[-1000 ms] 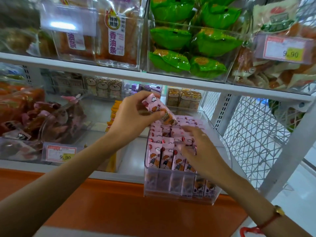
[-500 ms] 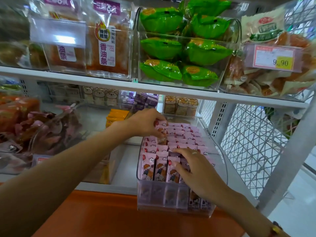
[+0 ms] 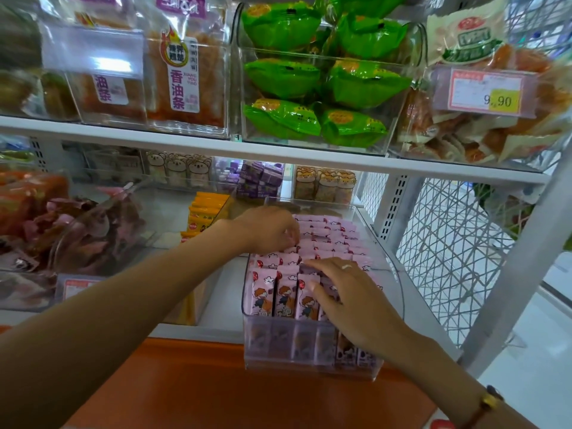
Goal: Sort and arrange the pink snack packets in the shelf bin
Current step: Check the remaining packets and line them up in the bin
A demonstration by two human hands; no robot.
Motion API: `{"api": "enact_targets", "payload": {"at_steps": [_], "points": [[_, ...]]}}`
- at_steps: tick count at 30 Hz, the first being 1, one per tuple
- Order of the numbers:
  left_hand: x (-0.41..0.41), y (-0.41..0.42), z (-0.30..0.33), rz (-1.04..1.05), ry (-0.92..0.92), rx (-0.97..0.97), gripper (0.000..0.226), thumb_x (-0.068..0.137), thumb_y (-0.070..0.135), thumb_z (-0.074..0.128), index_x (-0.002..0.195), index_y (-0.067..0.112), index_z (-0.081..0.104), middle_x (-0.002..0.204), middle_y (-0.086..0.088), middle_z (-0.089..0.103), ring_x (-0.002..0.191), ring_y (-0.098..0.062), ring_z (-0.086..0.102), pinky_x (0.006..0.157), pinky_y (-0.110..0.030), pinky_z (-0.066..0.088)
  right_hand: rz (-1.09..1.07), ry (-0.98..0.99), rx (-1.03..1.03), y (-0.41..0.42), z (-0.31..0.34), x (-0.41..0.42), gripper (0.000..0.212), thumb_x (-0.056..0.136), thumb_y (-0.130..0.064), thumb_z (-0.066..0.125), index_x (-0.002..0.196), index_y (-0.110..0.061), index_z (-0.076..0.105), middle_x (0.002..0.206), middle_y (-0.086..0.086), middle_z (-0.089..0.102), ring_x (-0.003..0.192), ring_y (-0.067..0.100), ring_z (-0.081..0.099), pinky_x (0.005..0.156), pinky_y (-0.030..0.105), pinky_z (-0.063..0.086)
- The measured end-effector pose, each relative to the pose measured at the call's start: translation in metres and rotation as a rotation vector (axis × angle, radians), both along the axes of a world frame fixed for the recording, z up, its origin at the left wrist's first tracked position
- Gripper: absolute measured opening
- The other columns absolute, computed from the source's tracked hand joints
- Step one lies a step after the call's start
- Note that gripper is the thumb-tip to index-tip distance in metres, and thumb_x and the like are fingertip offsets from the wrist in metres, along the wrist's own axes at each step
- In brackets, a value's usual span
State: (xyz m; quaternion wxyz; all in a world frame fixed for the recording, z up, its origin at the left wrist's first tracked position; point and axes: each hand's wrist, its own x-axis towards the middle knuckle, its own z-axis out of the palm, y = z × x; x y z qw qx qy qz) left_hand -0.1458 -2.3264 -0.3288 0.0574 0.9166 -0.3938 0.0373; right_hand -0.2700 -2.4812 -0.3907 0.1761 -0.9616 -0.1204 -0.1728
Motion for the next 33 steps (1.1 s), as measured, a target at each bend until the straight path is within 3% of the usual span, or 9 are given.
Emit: {"api": "enact_targets", "payload": {"at_steps": [5, 10, 13, 18, 23, 26, 28, 30, 33], "points": [[-0.01, 0.005, -0.004, -0.009, -0.01, 0.169, 0.034, 0.094, 0.04, 0.054, 0.12, 0.021, 0.064, 0.125, 0.002, 0.061, 0.109, -0.015, 0.057, 0.091, -0.033, 0.048, -0.025, -0.018, -0.014, 0.0, 0.0, 0.0, 0.037, 0.099, -0.043, 0.036, 0.134, -0.035, 0.044, 0.132, -0.01, 0.05, 0.122, 0.006, 0.041, 0.101, 0.022, 0.028], [-0.015, 0.006, -0.001, 0.045, -0.012, 0.028, 0.031, 0.091, 0.04, 0.058, 0.115, 0.02, 0.064, 0.125, 0.001, 0.06, 0.112, -0.015, 0.054, 0.091, -0.033, 0.046, -0.042, 0.052, -0.003, -0.001, -0.001, -0.001, 0.04, 0.098, -0.045, 0.034, 0.138, -0.04, 0.038, 0.136, -0.01, 0.049, 0.127, 0.01, 0.04, 0.107, 0.029, 0.026], [-0.022, 0.01, 0.001, 0.093, 0.039, -0.215, 0.025, 0.093, 0.035, 0.057, 0.111, 0.018, 0.066, 0.122, 0.003, 0.062, 0.104, -0.012, 0.058, 0.085, -0.027, 0.046, -0.05, 0.064, -0.004, -0.001, -0.002, 0.0, 0.041, 0.097, -0.045, 0.035, 0.138, -0.04, 0.036, 0.136, -0.01, 0.049, 0.126, 0.011, 0.041, 0.105, 0.029, 0.026], [-0.048, 0.021, 0.0, 0.252, 0.168, -0.895, 0.017, 0.095, 0.027, 0.054, 0.107, 0.016, 0.062, 0.1, 0.001, 0.067, 0.087, -0.014, 0.064, 0.075, -0.026, 0.055, -0.051, 0.095, 0.008, -0.001, 0.002, -0.002, 0.042, 0.098, -0.043, 0.037, 0.14, -0.038, 0.036, 0.138, -0.009, 0.047, 0.129, 0.01, 0.038, 0.105, 0.027, 0.026], [-0.091, 0.029, -0.002, 0.186, 0.058, -1.338, 0.012, 0.093, 0.031, 0.057, 0.099, 0.023, 0.062, 0.094, 0.009, 0.068, 0.093, -0.006, 0.065, 0.077, -0.021, 0.055, 0.017, 0.007, 0.48, 0.016, 0.03, -0.013, 0.055, 0.09, -0.061, 0.034, 0.139, -0.036, 0.038, 0.138, -0.008, 0.046, 0.125, 0.007, 0.042, 0.103, 0.032, 0.038], [-0.109, 0.027, -0.003, 0.092, 0.124, -1.44, 0.011, 0.092, 0.028, 0.059, 0.098, 0.02, 0.064, 0.094, 0.005, 0.07, 0.09, -0.008, 0.068, 0.077, -0.023, 0.056, 0.131, 0.018, 0.566, 0.032, 0.041, -0.023, 0.066, 0.08, -0.072, 0.04, 0.138, -0.04, 0.036, 0.132, -0.013, 0.048, 0.108, -0.013, 0.044, 0.079, 0.005, 0.039], [-0.116, 0.027, -0.004, 0.033, 0.189, -1.438, 0.012, 0.091, 0.028, 0.058, 0.099, 0.022, 0.064, 0.095, 0.006, 0.071, 0.091, -0.008, 0.068, 0.077, -0.021, 0.056, 0.172, 0.008, 0.578, 0.037, 0.042, -0.026, 0.057, 0.081, -0.059, 0.049, 0.133, -0.036, 0.042, 0.121, -0.012, 0.054, 0.097, -0.021, 0.049, 0.07, -0.002, 0.04], [-0.119, 0.029, -0.009, 0.018, 0.229, -1.392, 0.018, 0.091, 0.031, 0.055, 0.107, 0.027, 0.063, 0.101, 0.009, 0.07, 0.097, -0.005, 0.066, 0.079, -0.02, 0.055, 0.14, 0.014, 0.649, 0.037, 0.042, -0.025, 0.047, 0.081, -0.047, 0.058, 0.124, -0.031, 0.051, 0.111, -0.012, 0.061, 0.093, -0.013, 0.057, 0.072, 0.003, 0.046], [-0.119, 0.033, -0.023, 0.06, 0.279, -1.304, 0.022, 0.093, 0.027, 0.055, 0.115, 0.032, 0.057, 0.11, 0.018, 0.063, 0.102, 0.005, 0.059, 0.078, -0.013, 0.051, 0.036, 0.207, 1.022, 0.03, 0.042, -0.019, 0.041, 0.072, -0.042, 0.065, 0.108, -0.023, 0.06, 0.106, -0.006, 0.068, 0.097, 0.006, 0.064, 0.091, 0.025, 0.05]]}}
